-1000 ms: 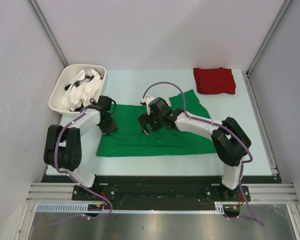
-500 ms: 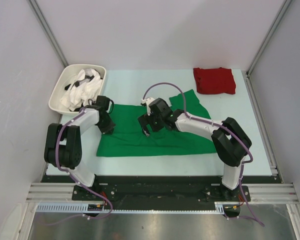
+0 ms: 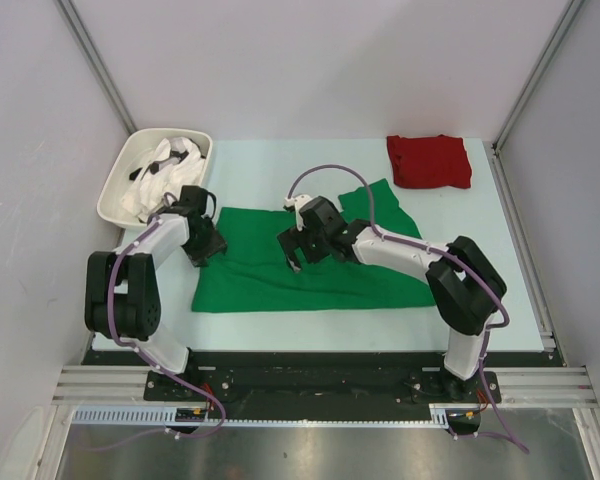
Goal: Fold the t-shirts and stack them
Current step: Fold the tshirt
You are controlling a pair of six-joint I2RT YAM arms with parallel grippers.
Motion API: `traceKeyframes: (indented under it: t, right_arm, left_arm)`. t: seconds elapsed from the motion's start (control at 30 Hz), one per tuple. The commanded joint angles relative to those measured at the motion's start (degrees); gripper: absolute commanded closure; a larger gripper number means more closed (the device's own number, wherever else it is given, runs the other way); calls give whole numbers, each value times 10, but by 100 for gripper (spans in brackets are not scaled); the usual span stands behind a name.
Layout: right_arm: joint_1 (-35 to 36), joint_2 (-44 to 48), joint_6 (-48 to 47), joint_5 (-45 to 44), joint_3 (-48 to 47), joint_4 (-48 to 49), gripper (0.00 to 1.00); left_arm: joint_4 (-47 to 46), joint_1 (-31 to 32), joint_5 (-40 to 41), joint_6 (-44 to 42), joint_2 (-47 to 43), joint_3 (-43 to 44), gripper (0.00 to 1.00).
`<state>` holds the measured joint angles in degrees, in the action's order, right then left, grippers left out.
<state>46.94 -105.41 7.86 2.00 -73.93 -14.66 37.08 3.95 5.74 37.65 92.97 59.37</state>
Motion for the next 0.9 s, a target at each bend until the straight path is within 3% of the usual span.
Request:
traceKeyframes:
  t: [0.0, 0.03, 0.07, 0.17, 0.27, 0.4, 0.53, 0.73, 0.87]
  right_arm:
    - [3, 57, 9, -58, -1, 11, 0]
    - [3, 66, 13, -72, -1, 9, 0]
    - [2, 76, 21, -106, 0, 7, 0]
    - [-10, 132, 48, -192, 13, -10, 0]
    - [-46, 203, 102, -222, 54, -37, 0]
    - [-110, 303, 195, -169, 136, -63, 0]
    - [-147, 361, 204, -147, 207, -65, 0]
    - [-243, 344, 262, -21, 267, 35, 5]
    - [-283, 262, 360, 48, 272, 117, 6]
  left_arm:
    - [-21, -3, -13, -14, -13, 13, 29]
    - [-24, -3, -18, -16, -30, 12, 26]
    - [-31, -2, -32, -20, -42, 5, 13]
    - [-25, 1, -52, -29, -116, -14, 6]
    - [-16, 2, -87, -27, -208, -51, 5]
    - [-48, 6, -134, -7, -342, -144, 0]
    - [-55, 17, -162, 9, -408, -210, 0]
    - [-100, 19, -196, 18, -454, -267, 0]
    - [-103, 19, -208, 9, -456, -269, 0]
